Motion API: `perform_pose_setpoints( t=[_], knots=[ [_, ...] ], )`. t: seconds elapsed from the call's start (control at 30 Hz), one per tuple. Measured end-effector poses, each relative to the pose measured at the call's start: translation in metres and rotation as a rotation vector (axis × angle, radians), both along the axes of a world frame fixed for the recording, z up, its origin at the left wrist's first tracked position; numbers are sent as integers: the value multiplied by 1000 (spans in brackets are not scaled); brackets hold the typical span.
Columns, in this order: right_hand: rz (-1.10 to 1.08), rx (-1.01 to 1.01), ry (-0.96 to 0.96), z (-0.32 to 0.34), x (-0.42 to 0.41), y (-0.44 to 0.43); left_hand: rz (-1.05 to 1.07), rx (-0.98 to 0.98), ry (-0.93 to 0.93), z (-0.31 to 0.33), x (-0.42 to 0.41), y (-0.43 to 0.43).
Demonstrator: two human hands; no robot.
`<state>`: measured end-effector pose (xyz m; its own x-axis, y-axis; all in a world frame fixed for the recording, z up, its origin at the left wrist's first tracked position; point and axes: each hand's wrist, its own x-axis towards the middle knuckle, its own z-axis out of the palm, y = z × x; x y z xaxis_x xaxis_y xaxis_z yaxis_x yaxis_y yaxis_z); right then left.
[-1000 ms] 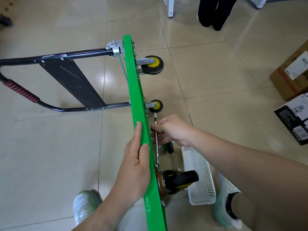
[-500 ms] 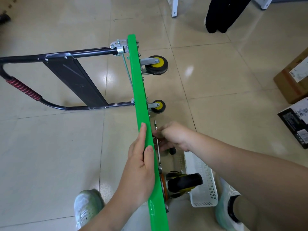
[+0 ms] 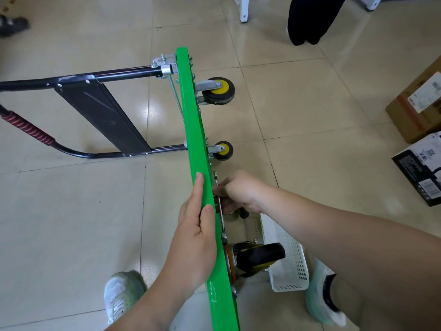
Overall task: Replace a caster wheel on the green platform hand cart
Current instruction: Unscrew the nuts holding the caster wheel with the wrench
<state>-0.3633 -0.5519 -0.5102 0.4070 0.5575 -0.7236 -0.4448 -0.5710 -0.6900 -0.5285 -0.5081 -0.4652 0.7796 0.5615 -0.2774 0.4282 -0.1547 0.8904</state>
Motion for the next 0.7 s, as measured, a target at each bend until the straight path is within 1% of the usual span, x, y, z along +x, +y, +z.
perform_pose_setpoints(
  t=[0.2,0.3,0.47,0.57,0.7],
  knots=[
    [3,-63,14,-10,2,1,-6,6,3,0,-1,-2],
    [32,-45,29,-11,1,0,-7,1,3,0,-2,-3],
    [1,22,47,-5,1,-2,-19,5,2,-2,-1,0],
    [7,73,13,5,0,-4,-16,8,4,-4,0,2],
    [-42,159,-96,11,-10,-15,-23,20,0,-4,0,2]
  ],
)
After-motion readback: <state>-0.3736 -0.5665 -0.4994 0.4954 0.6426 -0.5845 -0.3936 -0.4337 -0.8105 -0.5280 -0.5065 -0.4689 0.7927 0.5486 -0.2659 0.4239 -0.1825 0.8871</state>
